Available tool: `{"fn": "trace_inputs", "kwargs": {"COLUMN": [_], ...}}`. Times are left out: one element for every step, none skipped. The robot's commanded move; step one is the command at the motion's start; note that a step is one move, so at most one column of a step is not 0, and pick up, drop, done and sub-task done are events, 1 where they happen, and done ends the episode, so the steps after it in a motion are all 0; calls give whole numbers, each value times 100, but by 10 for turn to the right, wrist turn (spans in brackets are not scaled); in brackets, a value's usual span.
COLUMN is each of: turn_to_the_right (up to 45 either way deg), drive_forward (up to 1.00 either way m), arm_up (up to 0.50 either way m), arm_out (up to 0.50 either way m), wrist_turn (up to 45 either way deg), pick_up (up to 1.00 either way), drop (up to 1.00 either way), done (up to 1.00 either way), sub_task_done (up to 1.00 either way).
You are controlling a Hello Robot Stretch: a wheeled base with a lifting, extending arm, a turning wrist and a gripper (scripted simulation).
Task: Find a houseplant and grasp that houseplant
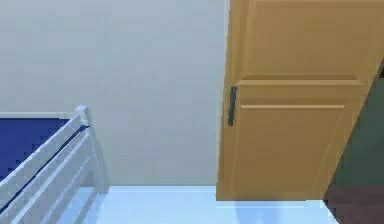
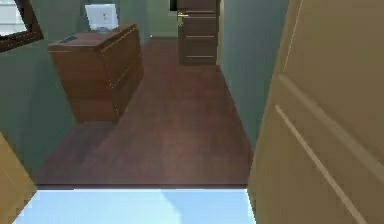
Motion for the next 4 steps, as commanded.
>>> {"fn": "trace_inputs", "kwargs": {"turn_to_the_right": [450,330,0,30], "drive_forward": [0,0,10,0], "arm_up": [0,0,0,0], "arm_out": [0,0,0,0], "wrist_turn": [0,0,0,0], "pick_up": [0,0,0,0], "drop": [0,0,0,0], "done": [0,0,0,0], "sub_task_done": [0,0,0,0]}}
